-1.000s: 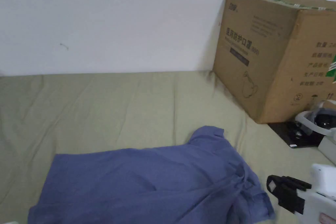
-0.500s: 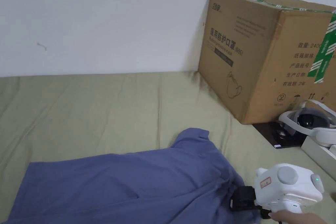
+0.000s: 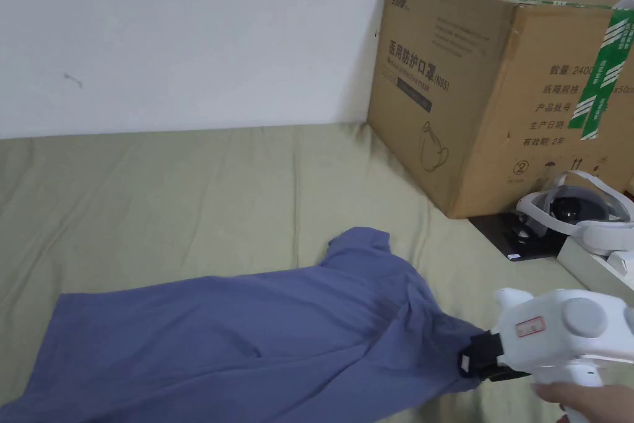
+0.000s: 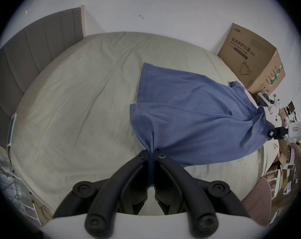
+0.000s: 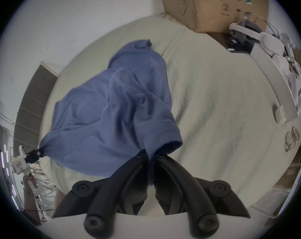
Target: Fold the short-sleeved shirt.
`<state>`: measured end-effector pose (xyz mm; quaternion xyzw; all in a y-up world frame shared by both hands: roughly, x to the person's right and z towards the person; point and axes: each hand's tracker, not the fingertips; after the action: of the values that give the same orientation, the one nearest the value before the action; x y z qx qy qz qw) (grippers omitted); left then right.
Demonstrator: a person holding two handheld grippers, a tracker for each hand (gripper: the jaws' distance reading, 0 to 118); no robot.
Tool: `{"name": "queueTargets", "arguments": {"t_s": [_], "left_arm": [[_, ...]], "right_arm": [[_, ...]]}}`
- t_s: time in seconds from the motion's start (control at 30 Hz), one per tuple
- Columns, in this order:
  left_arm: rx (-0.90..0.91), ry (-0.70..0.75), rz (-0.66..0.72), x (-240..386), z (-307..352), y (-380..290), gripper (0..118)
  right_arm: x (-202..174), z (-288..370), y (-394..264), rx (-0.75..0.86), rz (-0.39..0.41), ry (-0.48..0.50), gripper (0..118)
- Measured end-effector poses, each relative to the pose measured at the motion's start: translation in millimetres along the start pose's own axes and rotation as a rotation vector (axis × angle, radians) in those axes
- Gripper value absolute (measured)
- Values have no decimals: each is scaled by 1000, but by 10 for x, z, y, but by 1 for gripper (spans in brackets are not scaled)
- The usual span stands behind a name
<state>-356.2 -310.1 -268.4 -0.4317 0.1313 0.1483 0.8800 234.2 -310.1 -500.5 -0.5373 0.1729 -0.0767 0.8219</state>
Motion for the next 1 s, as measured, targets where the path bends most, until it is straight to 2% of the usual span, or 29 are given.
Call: {"name": "queueTargets", "arguments": {"t_s": [0.07,0.23,0.4,0.53,0.63,0.67,0.7,0.73,0.77,0.8,0.83,0.87,0.9,1.0], "left_arm": [[14,0,-34,96,193,-110,4],[-61,-63,-50,-216,432,-374,4],[-204,-101,-72,-372,119,-847,4],[-252,-146,6,-428,-30,-931,4],[-192,-129,-8,-425,54,-881,5],[-175,-128,-12,-411,91,-859,7],[-158,-131,-7,-398,132,-838,25],[-143,-148,7,-418,167,-825,57],[-143,-160,21,-447,191,-810,97],[-144,-172,33,-471,208,-807,107],[-145,-178,34,-468,231,-815,115],[-94,-181,36,-473,367,-827,118],[-30,-199,31,-458,463,-775,112],[91,-230,58,-293,816,-669,111]], "right_arm": [[117,201,-74,-4,2,18,5],[134,574,-656,-59,3,42,5],[319,282,-1056,-121,-48,16,5],[241,151,-1151,-115,-86,-14,5],[264,161,-1140,-87,-138,-22,7],[251,189,-1151,-74,-144,-16,12],[234,211,-1156,-73,-148,-21,34],[246,212,-1121,-73,-151,-54,65],[214,252,-1130,-62,-131,-112,95],[185,285,-1139,-63,-105,-162,102],[144,344,-1159,-43,-76,-192,105],[144,432,-1136,23,-55,-168,107],[99,521,-1132,56,-39,-147,107],[-129,863,-1143,209,-39,-38,107]]}}
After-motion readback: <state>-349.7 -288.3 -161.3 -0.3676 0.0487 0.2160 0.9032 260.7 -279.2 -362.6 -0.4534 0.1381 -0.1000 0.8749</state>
